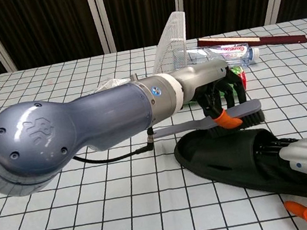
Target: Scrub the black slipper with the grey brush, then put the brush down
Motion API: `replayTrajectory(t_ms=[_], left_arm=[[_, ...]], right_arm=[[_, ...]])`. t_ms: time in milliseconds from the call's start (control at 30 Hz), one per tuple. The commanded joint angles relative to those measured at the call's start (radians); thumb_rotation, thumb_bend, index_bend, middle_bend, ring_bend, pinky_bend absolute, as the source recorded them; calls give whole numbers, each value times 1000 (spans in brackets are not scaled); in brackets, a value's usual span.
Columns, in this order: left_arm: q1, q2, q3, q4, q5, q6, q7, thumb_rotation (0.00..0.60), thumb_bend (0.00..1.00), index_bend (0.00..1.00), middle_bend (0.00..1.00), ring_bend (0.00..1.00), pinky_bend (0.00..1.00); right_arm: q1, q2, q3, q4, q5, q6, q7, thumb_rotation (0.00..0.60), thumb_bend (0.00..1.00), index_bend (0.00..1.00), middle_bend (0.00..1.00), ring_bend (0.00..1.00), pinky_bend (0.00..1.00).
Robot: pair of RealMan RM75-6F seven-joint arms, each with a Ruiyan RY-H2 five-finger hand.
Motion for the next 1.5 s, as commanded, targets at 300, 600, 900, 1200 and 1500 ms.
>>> replayTrajectory(t_ms=[300,600,900,1200,1500], left_arm=[[-10,93,51,-86,-111,-28,63,600,554,477,538,460,458],[-56,198,110,-207,-301,31,182,600,586,480,542,464,463],[-61,124,77,-157,-269,96,123,600,585,477,533,465,461],[-16,20,54,-59,-42,121,-24,600,564,471,528,466,454],[-1,28,65,-56,-15,73,-44,600,557,471,530,466,454]], right_arm=[[6,-6,-9,-4,0,6,-11,600,539,0,0,0,0],[15,-3,-8,-13,7,4,-12,600,539,0,0,0,0],[22,-2,-16,-25,16,3,-33,600,539,0,0,0,0],[31,-17,-19,-13,30,-8,-39,600,539,0,0,0,0],[41,-23,-19,-7,43,-11,-48,600,539,0,0,0,0]])
